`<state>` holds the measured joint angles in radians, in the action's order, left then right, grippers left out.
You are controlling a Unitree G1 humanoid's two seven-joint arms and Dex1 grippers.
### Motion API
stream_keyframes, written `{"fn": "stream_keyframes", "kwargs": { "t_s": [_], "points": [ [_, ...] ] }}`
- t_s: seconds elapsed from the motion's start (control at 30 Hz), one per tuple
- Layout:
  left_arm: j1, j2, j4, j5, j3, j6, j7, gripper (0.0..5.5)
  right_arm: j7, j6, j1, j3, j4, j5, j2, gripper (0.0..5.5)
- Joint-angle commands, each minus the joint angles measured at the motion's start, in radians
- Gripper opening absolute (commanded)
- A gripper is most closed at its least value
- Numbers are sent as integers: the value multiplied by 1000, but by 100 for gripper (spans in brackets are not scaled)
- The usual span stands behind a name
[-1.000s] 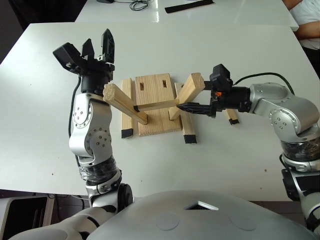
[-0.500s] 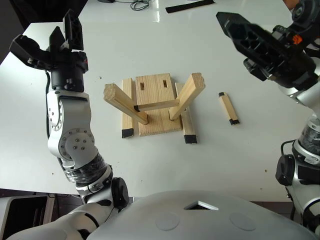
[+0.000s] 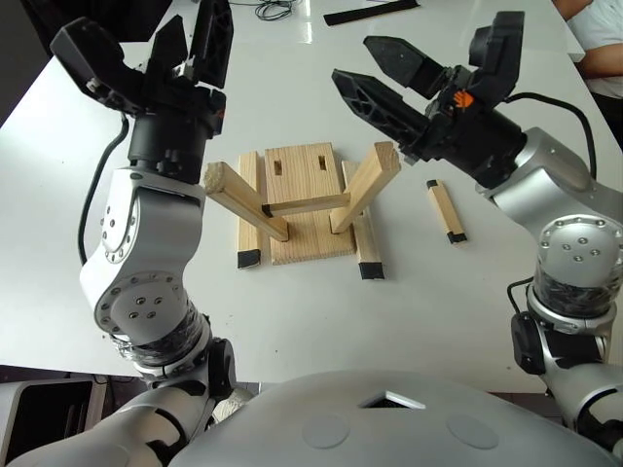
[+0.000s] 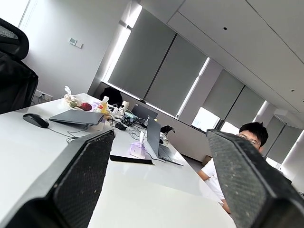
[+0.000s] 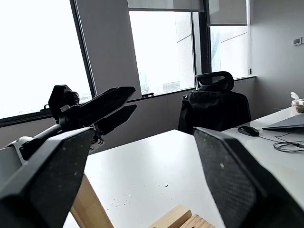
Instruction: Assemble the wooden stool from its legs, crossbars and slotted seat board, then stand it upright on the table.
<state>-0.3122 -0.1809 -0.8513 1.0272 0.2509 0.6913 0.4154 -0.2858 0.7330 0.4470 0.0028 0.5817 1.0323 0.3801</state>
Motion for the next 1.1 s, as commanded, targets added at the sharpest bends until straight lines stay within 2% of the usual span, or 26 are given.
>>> {"fn": "stream_keyframes", "kwargs": {
  "t_s": [0.03, 0.2, 0.33, 0.47, 0.63, 0.83, 0.93, 1.03, 1.1],
  "points": [
    [-186, -68, 29, 68, 22, -4, 44, 356, 38, -45, 48, -3, 20, -42, -45, 386],
    [-321, -141, 38, 231, 32, -12, 101, 356, 125, -81, 197, -115, 16, 56, -86, 386],
    [-205, -262, -27, 461, 21, 0, 212, 356, 185, -68, 154, -121, 89, 92, -74, 386],
    [-118, -393, -25, 636, 46, -25, 218, 356, 238, -63, 79, -92, 150, 71, -68, 386],
    [-14, -487, 25, 619, 40, -17, 75, 356, 268, -71, 23, -32, 180, -20, -69, 386],
    [-25, -593, 49, 648, 121, -65, -58, 356, 335, -88, 145, -111, 169, 73, -67, 386],
    [-43, -626, 62, 712, 152, -101, -72, 356, 358, -89, 158, -125, 177, 113, -57, 386],
    [50, -638, 22, 700, 115, -88, -85, 356, 351, -61, 75, -76, 171, 91, -50, 386],
    [147, -634, 5, 635, 35, -50, -56, 356, 385, -27, -13, -3, 113, 17, -65, 386]
  ]
}}
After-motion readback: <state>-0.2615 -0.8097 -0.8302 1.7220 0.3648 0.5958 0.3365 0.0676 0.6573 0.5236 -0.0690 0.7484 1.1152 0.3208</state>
